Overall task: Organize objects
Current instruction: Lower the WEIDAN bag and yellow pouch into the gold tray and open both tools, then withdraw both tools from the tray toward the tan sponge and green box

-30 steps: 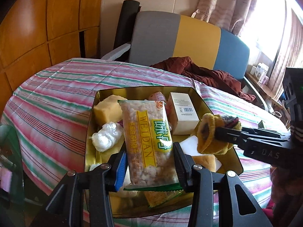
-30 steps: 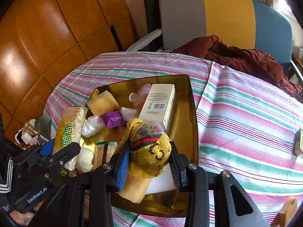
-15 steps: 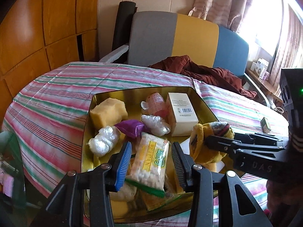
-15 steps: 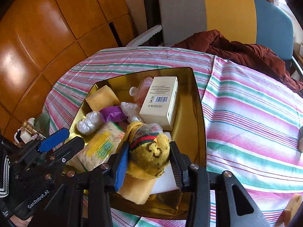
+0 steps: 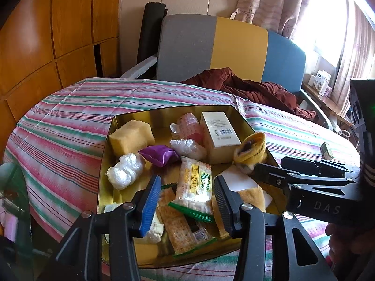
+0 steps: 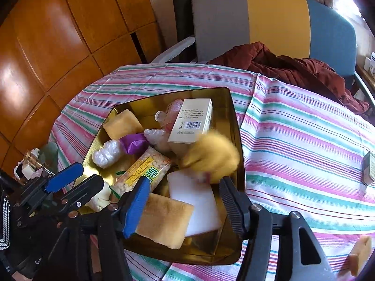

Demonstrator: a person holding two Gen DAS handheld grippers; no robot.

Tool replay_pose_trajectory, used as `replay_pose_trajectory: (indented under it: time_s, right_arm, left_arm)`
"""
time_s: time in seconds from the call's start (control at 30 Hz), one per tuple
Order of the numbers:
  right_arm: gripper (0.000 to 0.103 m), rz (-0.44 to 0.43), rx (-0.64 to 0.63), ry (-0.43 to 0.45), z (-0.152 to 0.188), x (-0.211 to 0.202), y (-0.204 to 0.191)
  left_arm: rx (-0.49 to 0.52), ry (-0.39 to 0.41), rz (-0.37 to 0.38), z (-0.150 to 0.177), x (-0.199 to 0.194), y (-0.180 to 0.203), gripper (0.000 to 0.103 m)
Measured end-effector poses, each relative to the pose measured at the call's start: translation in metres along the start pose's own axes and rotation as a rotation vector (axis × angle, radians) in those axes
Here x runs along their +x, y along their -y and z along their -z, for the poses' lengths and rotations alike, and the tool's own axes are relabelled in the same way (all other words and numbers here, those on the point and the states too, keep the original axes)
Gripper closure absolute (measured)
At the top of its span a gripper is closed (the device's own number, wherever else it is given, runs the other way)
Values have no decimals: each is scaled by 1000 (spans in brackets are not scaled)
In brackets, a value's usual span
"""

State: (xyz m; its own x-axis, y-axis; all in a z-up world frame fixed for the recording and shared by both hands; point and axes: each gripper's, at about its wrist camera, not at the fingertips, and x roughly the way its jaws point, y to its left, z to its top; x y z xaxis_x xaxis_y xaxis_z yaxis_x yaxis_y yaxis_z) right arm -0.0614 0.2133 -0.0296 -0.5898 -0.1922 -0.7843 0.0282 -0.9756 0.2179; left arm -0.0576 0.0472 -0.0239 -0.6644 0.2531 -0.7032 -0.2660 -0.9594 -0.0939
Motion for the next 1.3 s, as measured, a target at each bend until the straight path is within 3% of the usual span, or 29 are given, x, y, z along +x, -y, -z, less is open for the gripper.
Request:
replay_pose_trajectory:
  time_s: [0.27, 0.63, 0.83, 1.3]
  right_arm:
    - [33, 41, 13, 28, 10, -12, 4]
    - [32, 124, 0, 96, 21, -39, 6]
    - [32, 143, 4, 97, 29, -47, 12]
    - [30, 228, 112, 92, 51, -70, 72]
  left_arm:
    - [7, 21, -3, 4, -10, 4, 40]
    - [21, 30, 0, 10, -19, 11, 39]
    - [41, 32, 16, 12, -24, 18, 33]
    - [107, 21, 59, 16, -28, 49, 30]
